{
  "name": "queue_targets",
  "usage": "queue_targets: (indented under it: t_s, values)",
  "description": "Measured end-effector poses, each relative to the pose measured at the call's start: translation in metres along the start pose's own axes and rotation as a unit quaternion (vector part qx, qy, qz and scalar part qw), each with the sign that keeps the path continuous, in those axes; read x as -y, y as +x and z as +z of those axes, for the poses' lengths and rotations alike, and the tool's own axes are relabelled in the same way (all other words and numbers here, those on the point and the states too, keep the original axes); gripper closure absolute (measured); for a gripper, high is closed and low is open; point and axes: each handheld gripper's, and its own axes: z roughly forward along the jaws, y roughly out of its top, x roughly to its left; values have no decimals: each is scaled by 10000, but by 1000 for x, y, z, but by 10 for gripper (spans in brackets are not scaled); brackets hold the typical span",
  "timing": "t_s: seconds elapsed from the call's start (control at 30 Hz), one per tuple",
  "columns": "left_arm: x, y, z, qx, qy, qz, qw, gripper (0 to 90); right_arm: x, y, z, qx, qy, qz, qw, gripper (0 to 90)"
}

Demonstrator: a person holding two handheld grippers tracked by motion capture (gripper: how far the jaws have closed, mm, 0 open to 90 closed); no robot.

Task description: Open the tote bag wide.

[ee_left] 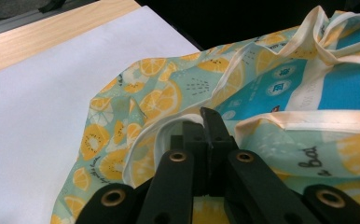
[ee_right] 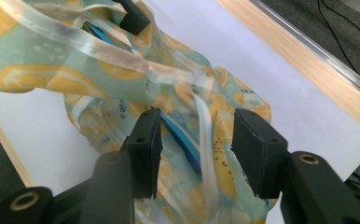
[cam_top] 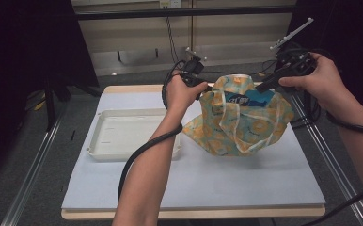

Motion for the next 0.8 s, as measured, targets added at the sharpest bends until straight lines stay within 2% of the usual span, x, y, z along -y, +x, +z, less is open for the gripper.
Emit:
queue_targets:
  t_s: [0.1,0.13,0.2,0.23,0.27,0.33,0.4,0.43,0.47,0.57,0.63,0.8]
  values:
    - [1,1,-1,22,-26,28,10000,900,1,0,1,-37,-19,-16,10000,540]
    - [1,1,-1,36,-46,-21,10000,900,1,-1,2,-50,4,4,10000,595]
    - [1,3,-5,-23,19,53,10000,900,2,-3,3,-101,17,56,9999,667]
    - [1,3,-5,-9,-67,-35,10000,900,3,-5,2,-186,-20,99,9998,766]
    - [1,4,-6,-26,-44,-39,10000,900,3,-5,2,-186,-20,99,9998,766]
    - [2,6,-8,-42,-57,-27,10000,900,4,-8,1,-199,-39,133,9997,836]
    - [2,8,-8,4,-118,-77,9999,900,4,-10,1,-219,-60,153,9996,864]
    - [2,9,-9,-46,-14,-17,10000,900,3,-11,1,-230,-80,158,9996,876]
    - [2,9,-9,-37,-55,-68,10000,900,2,-11,1,-222,-106,202,9995,888]
    - [4,11,-10,-45,-93,-85,9999,900,1,-16,-3,-191,-284,269,9991,900]
    - [4,14,-12,-66,-106,-142,9998,900,1,-18,-1,-68,-203,287,9994,900]
    - [8,19,-16,-42,-267,-259,9993,900,4,-22,12,-104,-55,353,9993,900]
